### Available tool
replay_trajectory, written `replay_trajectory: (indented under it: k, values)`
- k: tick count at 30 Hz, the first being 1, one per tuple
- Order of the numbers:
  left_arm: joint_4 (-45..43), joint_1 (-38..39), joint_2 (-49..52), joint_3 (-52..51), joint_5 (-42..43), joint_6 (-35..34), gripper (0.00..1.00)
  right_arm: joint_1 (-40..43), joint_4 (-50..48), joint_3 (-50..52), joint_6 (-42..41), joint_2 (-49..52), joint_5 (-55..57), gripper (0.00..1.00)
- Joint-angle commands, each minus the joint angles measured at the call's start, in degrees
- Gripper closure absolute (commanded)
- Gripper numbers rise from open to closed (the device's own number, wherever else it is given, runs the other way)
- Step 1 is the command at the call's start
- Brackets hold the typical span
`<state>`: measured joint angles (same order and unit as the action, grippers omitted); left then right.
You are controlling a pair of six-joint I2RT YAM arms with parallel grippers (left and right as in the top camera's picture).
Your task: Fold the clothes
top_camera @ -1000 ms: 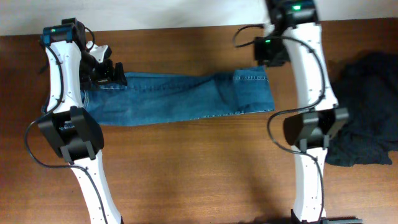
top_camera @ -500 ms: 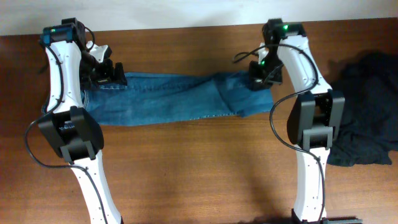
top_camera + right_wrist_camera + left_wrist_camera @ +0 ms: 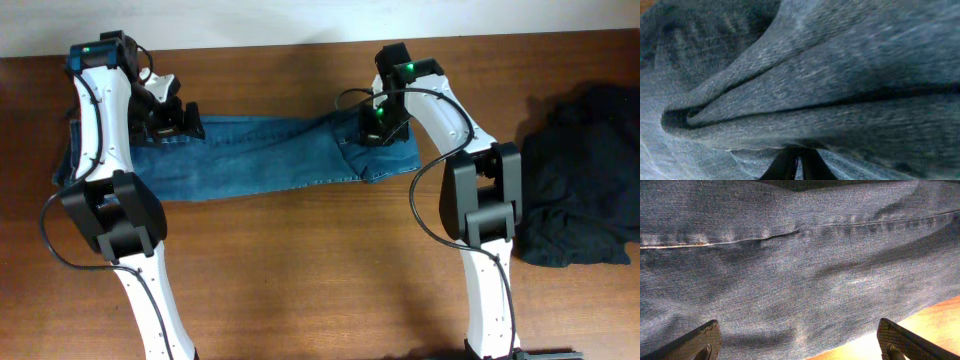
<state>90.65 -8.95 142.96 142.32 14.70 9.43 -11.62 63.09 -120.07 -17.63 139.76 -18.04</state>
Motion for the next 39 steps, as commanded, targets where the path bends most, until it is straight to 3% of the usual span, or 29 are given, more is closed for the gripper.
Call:
replay_trajectory:
  k: [1,8,15,32,36,39]
  values:
    - [-0.24,0.17,-0.42,-1.64,0.04,0.74,0.01,1.64,-0.13,-0.79,-4.02,-0.98,1.95,0.95]
    - [-1.79,0.17,-0.42,-4.52,0.02,0.76,0.01,2.47,3.37,-2.75,-3.15,-7.63,2.6,0.94]
    - [-2.84,0.17,-0.42,-4.74,0.04,0.74,0.01,2.45,16.0,-1.66,-2.36,-8.85,7.98,0.94]
    - [-2.8,0.17,-0.42,-4.76,0.07,0.74,0.01,-3.04,-4.09,17.57,-6.88,-8.79,7.56,0.89]
    - [-2.8,0.17,-0.42,-4.76,0.07,0.74,0.01,-3.04,-4.85,18.25,-6.88,-8.79,7.28,0.9]
    - [-2.78,0.17,-0.42,-4.76,0.04,0.74,0.01,-2.69,-3.93,15.28,-6.64,-9.09,7.13,0.96]
